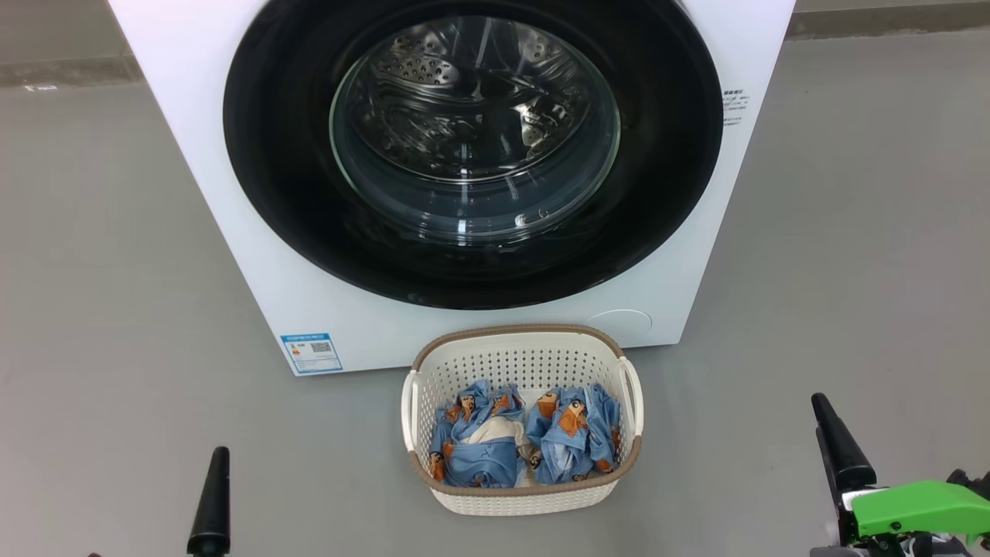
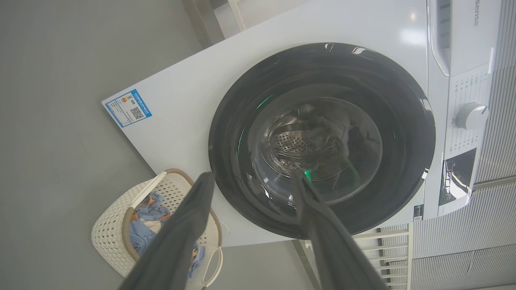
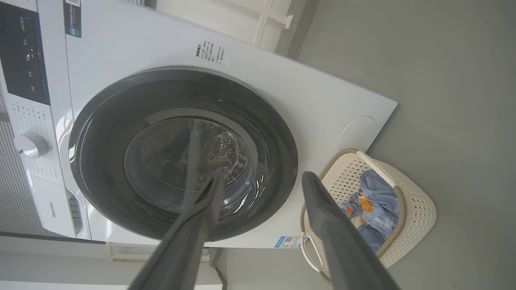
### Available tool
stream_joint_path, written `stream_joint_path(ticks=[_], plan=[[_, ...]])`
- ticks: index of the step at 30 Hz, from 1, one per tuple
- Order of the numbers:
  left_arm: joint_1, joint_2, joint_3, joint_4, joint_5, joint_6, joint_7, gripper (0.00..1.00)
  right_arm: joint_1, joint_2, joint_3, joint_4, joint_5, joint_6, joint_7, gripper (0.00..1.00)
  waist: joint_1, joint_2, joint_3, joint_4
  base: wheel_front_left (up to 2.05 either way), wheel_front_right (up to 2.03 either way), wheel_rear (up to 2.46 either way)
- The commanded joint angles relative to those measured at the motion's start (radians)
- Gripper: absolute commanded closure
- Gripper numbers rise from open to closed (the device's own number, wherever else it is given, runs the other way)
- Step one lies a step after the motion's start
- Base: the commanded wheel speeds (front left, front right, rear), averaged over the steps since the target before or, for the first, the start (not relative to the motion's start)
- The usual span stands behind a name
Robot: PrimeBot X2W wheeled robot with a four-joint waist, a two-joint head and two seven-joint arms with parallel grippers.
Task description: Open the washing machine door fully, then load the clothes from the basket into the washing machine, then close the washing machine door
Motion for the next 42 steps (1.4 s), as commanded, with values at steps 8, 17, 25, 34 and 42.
stream_joint_path(ticks=[8, 17, 25, 34, 42], plan=[[-0.021, 0.027, -0.010, -0.036, 0.128, -0.003, -0.030, 0.00, -0.057, -0.036, 0.029, -0.035, -0.128, 0.003, -0.033, 0.00, -0.0001, 0.0000, -0.007, 0.005, 0.00, 0.00, 0.00], [-0.023, 0.032, -0.018, -0.043, 0.268, -0.003, -0.057, 0.00, -0.063, -0.062, 0.064, -0.036, -0.266, 0.003, -0.060, 0.00, -0.0001, 0.0000, -0.009, 0.013, 0.00, 0.00, 0.00], [-0.022, 0.035, -0.022, -0.054, 0.381, -0.004, -0.081, 0.00, -0.066, -0.083, 0.099, -0.034, -0.364, 0.003, -0.084, 0.00, -0.0001, 0.0000, -0.010, 0.017, 0.00, 0.00, 0.00], [-0.021, 0.036, -0.033, -0.059, 0.502, -0.004, -0.107, 0.00, -0.073, -0.106, 0.132, -0.020, -0.468, 0.004, -0.110, 0.00, -0.0001, 0.0000, -0.010, 0.019, 0.00, 0.00, 0.00], [-0.020, 0.035, -0.041, -0.066, 0.604, -0.005, -0.131, 0.00, -0.084, -0.122, 0.158, -0.008, -0.547, 0.004, -0.134, 0.00, -0.0001, 0.0000, -0.010, 0.021, 0.00, 0.00, 0.00]])
